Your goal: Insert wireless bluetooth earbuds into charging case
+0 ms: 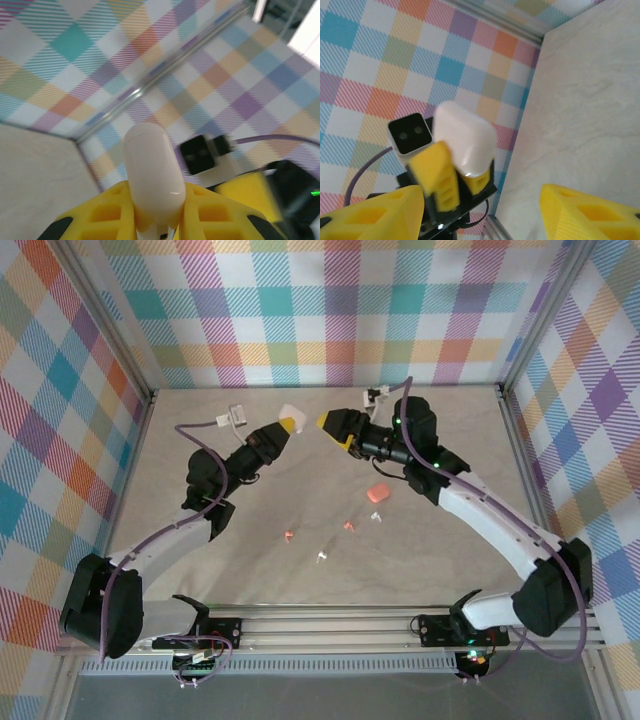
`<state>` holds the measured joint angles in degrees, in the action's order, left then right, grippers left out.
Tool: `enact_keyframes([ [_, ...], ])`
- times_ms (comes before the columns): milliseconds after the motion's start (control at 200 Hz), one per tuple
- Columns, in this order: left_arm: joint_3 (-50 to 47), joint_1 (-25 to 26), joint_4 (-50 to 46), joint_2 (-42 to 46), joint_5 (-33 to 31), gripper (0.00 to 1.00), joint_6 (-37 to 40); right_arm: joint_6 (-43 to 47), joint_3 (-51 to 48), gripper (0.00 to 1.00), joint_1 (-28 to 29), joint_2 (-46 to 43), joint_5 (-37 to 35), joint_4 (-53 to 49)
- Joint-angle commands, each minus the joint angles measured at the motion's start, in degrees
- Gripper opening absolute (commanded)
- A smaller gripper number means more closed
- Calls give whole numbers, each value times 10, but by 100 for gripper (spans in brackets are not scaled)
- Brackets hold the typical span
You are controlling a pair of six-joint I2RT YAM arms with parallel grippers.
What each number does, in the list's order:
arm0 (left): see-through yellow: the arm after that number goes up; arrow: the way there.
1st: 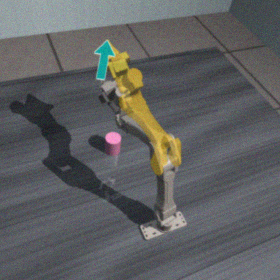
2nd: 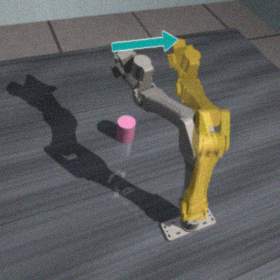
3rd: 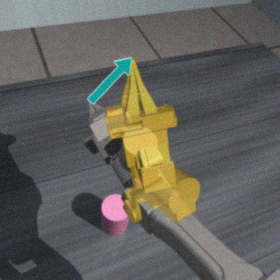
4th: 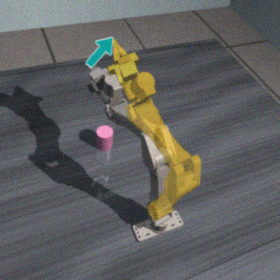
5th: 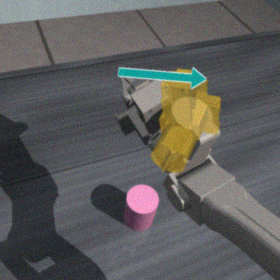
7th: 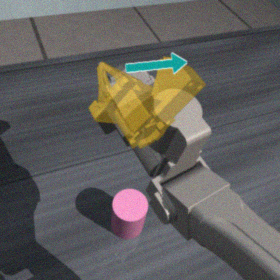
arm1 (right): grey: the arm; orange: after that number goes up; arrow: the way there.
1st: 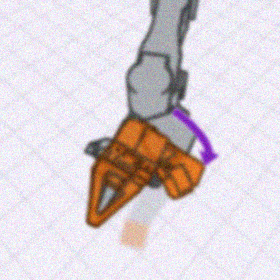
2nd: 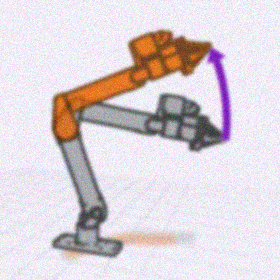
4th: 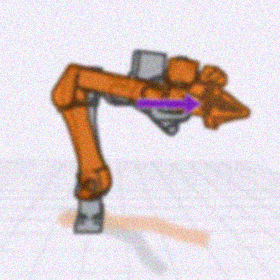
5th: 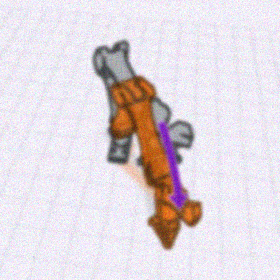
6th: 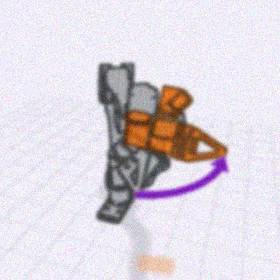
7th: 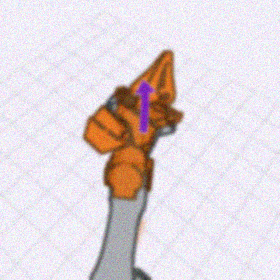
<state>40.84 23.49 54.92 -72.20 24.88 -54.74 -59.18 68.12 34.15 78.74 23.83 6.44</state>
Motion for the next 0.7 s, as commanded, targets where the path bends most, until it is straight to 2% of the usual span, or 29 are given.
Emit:
enact_keyframes([
  [0,23,-3,91,-9,37,3,-89,-25,3,60,2,6,47,83],
  [270,23,0,70,19,40,1,-90,-76,-1,53,3,35,84,174],
  [530,26,3,71,25,41,1,-96,-83,32,49,16,69,104,194],
  [700,21,6,74,29,40,0,-103,-124,49,37,19,107,134,257],
])
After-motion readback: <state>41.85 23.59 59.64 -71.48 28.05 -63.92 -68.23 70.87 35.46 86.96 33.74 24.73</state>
